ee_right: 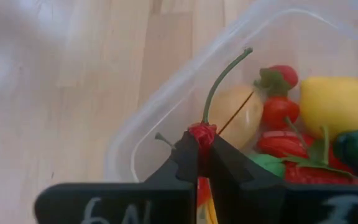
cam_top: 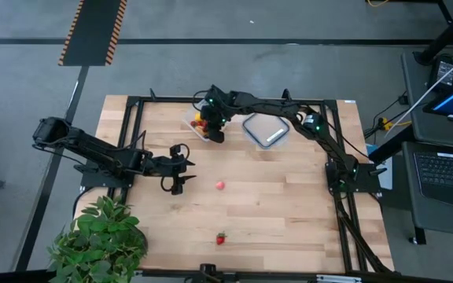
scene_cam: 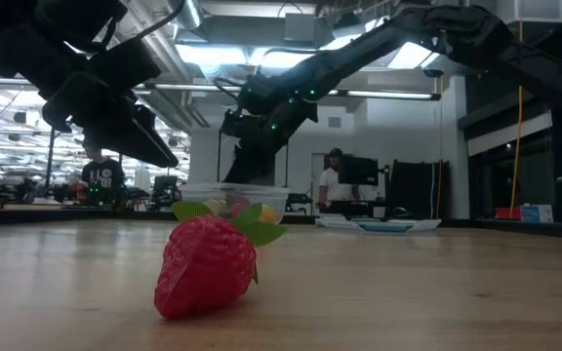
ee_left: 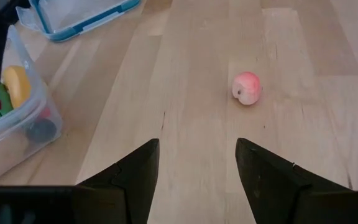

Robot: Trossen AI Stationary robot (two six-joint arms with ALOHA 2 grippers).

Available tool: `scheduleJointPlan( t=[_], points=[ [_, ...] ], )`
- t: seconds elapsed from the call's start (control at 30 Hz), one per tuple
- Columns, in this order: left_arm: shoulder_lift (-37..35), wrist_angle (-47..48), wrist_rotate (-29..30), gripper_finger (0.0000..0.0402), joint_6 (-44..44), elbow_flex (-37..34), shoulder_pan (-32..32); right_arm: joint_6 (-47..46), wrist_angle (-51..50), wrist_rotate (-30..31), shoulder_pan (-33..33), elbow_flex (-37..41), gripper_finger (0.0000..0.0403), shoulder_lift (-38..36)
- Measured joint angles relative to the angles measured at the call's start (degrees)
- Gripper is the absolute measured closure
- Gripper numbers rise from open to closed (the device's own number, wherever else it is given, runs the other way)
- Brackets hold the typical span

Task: Pick and placing Produce into tupperware
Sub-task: Put the cherry into the transparent container

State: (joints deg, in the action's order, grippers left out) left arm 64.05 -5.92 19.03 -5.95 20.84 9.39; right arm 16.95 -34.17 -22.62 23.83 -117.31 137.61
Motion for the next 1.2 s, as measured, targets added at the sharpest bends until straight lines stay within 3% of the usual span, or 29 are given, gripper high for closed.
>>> scheduleJointPlan(
  t=[0.17, 0.43, 1.2],
  points=[
    [0.0, 0.0, 0.0, 0.0195, 0.0, 0.0, 0.0, -0.4, -1.2, -0.1, 0.0, -0.4, 0.0380, 0.1],
    [0.0, 0.0, 0.0, 0.0195, 0.0, 0.0, 0.0, -1.6, -1.4, 0.0, -0.1, -0.4, 0.0342, 0.1],
    [0.0, 2.0, 0.0, 0.0195, 0.0, 0.0, 0.0, -3.4, 0.0, 0.0, -0.1, -0.4, 0.0333, 0.1]
  ],
)
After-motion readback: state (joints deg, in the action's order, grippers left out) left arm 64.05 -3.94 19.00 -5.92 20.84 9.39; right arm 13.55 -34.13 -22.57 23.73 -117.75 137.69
